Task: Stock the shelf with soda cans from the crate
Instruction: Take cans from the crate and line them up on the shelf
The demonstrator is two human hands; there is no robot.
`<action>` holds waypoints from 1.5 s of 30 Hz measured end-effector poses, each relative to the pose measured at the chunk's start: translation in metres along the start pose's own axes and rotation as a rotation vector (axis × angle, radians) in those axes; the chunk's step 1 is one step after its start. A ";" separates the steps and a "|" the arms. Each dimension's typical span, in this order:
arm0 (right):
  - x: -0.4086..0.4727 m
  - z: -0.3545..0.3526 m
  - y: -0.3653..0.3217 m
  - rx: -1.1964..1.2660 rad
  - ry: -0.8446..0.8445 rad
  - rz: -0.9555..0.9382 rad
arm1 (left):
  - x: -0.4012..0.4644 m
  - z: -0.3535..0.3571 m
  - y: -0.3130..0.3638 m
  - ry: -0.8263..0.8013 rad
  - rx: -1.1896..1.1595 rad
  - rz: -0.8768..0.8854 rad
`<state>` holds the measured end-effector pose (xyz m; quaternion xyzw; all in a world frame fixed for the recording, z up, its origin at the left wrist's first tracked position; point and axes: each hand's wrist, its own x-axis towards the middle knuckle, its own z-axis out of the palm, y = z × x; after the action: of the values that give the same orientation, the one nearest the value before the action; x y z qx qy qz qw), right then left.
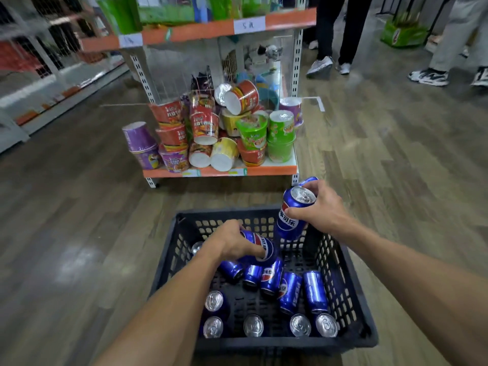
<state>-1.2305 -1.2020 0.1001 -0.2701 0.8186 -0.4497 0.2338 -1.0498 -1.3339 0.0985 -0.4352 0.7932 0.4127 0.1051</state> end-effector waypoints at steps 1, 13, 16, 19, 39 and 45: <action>-0.005 -0.009 -0.016 -0.012 -0.018 -0.006 | -0.010 -0.013 0.008 0.003 -0.011 -0.016; -0.056 -0.126 -0.261 0.040 -0.193 -0.052 | -0.150 -0.203 0.154 0.029 0.025 0.059; -0.066 -0.153 -0.325 0.080 -0.202 -0.064 | -0.183 -0.258 0.181 0.005 0.008 0.097; -0.071 -0.174 -0.384 0.162 -0.208 -0.069 | -0.221 -0.315 0.211 -0.014 -0.014 0.125; -0.067 -0.232 -0.625 0.152 -0.533 -0.244 | -0.354 -0.561 0.343 -0.051 0.180 0.171; -0.032 -0.246 -0.661 0.011 -0.609 -0.329 | -0.351 -0.586 0.358 -0.020 0.277 0.133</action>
<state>-1.2072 -1.3280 0.7945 -0.5190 0.6543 -0.3845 0.3933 -1.0054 -1.4591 0.8580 -0.3591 0.8685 0.3097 0.1444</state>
